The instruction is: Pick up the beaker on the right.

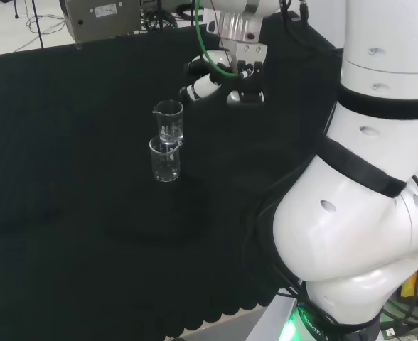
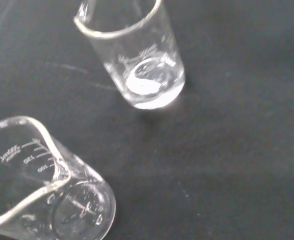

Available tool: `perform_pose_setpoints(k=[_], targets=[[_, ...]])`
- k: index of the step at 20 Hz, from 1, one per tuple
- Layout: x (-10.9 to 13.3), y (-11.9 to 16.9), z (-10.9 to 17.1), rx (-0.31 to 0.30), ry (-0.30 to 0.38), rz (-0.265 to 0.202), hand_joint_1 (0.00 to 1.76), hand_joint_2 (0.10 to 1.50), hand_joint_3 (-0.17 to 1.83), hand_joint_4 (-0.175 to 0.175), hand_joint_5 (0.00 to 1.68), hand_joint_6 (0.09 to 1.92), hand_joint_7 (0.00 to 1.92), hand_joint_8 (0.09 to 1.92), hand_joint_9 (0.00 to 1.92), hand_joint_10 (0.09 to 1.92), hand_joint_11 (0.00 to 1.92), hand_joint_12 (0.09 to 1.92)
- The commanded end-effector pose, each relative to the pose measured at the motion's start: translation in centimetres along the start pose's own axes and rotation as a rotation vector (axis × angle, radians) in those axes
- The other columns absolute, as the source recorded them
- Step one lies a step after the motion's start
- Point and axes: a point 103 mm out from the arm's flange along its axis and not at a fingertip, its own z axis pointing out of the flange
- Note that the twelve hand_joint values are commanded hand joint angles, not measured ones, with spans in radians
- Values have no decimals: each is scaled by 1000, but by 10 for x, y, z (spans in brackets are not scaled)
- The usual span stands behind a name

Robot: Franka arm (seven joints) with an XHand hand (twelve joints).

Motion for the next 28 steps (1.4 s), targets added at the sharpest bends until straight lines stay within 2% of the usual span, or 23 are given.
perform_pose_setpoints(k=[1,10,11,13,20,28], targets=[[-13,29,15,-15,103,-110,674,758,364,-40,431,87,162,706,319,725,0,1402],[-23,46,29,-26,114,-147,777,653,470,-41,477,87,199,722,386,721,19,1445],[-1,46,34,-35,101,-116,790,649,474,-42,479,87,202,723,390,721,23,1446],[9,48,40,-45,115,-126,829,639,479,-42,483,87,205,725,396,720,31,1444],[22,58,56,-64,206,-168,876,589,575,-43,528,87,258,733,458,697,82,1425],[23,63,63,-76,226,-172,899,559,631,-47,566,87,311,746,504,681,117,1411]])
